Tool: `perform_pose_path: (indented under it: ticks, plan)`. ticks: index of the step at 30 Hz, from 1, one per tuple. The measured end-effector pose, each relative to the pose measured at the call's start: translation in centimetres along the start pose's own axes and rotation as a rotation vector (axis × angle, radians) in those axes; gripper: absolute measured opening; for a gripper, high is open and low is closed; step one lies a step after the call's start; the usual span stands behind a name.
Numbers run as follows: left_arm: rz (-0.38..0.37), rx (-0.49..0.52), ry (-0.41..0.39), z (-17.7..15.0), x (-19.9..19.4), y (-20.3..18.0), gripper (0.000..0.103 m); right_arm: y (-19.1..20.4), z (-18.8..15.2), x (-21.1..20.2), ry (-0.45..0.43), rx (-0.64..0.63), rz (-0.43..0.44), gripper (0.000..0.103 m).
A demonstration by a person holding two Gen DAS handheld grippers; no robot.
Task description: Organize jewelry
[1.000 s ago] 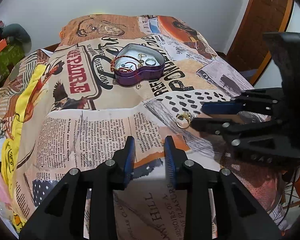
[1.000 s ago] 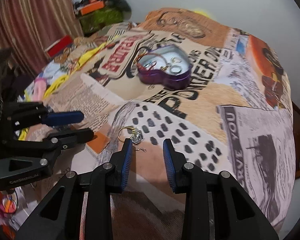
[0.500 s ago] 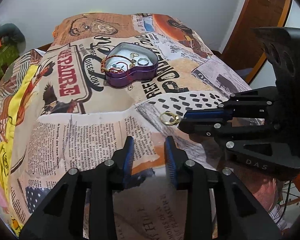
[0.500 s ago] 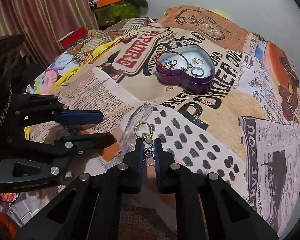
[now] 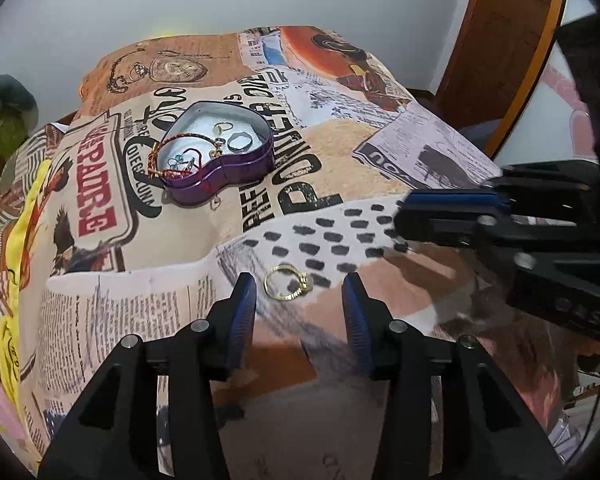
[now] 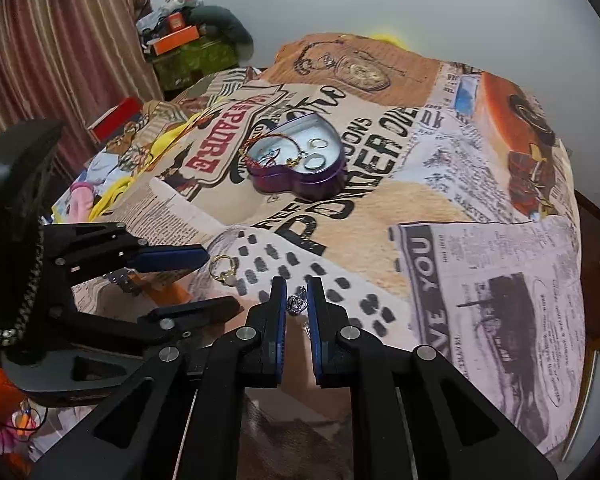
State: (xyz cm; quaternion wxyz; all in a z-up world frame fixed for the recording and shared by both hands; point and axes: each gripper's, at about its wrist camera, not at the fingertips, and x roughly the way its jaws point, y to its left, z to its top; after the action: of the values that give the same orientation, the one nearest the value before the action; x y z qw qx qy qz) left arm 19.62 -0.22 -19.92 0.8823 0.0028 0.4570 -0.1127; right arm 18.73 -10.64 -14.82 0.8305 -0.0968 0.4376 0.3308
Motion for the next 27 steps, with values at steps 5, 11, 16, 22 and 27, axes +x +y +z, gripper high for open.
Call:
perform_pose_path:
  ticks: [5,11,16,22,27]
  plan:
    - [0.033,-0.031,-0.011,0.4,0.5,0.7,0.036,-0.3,-0.2,-0.5,-0.013,0.004,0.002,0.009]
    - [0.032,-0.023,-0.028,0.3,-0.6,0.9,0.025,-0.8,0.0,-1.3,-0.038,0.023,-0.005,0.009]
    - [0.037,-0.027,-0.062,0.4,-2.1,0.9,0.025,-1.1,0.6,-2.3,-0.07,0.042,-0.017,0.009]
    - [0.048,-0.035,-0.113,1.6,-4.0,1.1,0.025,-0.6,1.6,-3.4,-0.11,0.032,-0.036,0.009]
    - [0.054,-0.048,-0.159,2.9,-5.6,1.7,0.025,-0.1,2.8,-4.2,-0.143,0.02,-0.036,0.009]
